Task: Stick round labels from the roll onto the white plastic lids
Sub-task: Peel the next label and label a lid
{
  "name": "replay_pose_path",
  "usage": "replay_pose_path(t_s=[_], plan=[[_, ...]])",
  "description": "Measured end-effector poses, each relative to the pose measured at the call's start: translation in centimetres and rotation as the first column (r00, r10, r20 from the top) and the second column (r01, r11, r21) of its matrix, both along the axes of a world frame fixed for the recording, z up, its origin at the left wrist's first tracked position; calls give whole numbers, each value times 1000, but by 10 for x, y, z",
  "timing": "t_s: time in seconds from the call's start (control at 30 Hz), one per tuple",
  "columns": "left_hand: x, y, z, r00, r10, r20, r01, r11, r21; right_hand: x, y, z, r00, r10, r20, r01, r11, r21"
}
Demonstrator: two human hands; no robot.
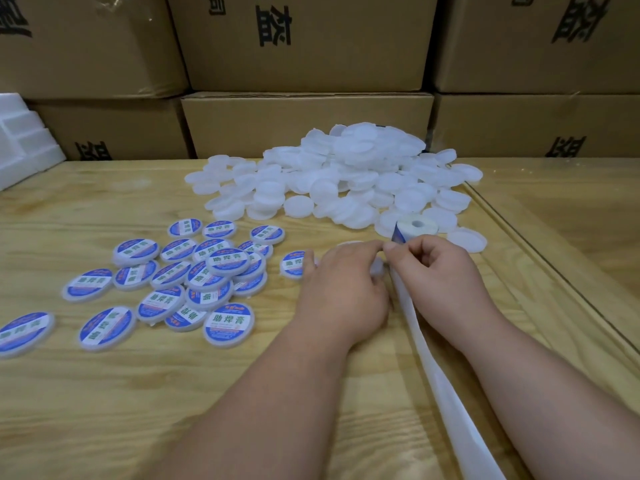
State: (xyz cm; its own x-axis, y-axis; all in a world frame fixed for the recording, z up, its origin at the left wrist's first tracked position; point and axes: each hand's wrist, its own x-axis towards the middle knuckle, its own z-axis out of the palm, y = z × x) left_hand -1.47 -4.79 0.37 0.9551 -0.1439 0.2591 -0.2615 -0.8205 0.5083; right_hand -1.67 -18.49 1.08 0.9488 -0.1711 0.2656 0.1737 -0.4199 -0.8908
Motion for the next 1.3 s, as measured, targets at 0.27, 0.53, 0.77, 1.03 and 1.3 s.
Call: replay_pose_path(t_s=[0.27, 0.53, 0.77, 1.03, 1.3], plan=[[9, -2, 5, 995, -92, 40, 96, 989, -110, -1, 1, 0, 1000, 14, -20, -13, 999, 34], [17, 1, 0, 993, 93, -75, -101, 989, -112, 2, -1, -1, 999, 5, -42, -5, 1000, -10], [19, -1, -2, 997, 77, -27, -80, 985, -151, 4, -4, -3, 996, 33, -80, -32, 999, 10], [23, 0, -4, 993, 120, -8, -117, 944, -310, 5, -8, -1, 985, 61, -164, -52, 997, 58], [25, 1, -6, 995, 95, -24, -98, 956, -276, 3, -9, 7, 976, 75, -204, -65, 996, 57]])
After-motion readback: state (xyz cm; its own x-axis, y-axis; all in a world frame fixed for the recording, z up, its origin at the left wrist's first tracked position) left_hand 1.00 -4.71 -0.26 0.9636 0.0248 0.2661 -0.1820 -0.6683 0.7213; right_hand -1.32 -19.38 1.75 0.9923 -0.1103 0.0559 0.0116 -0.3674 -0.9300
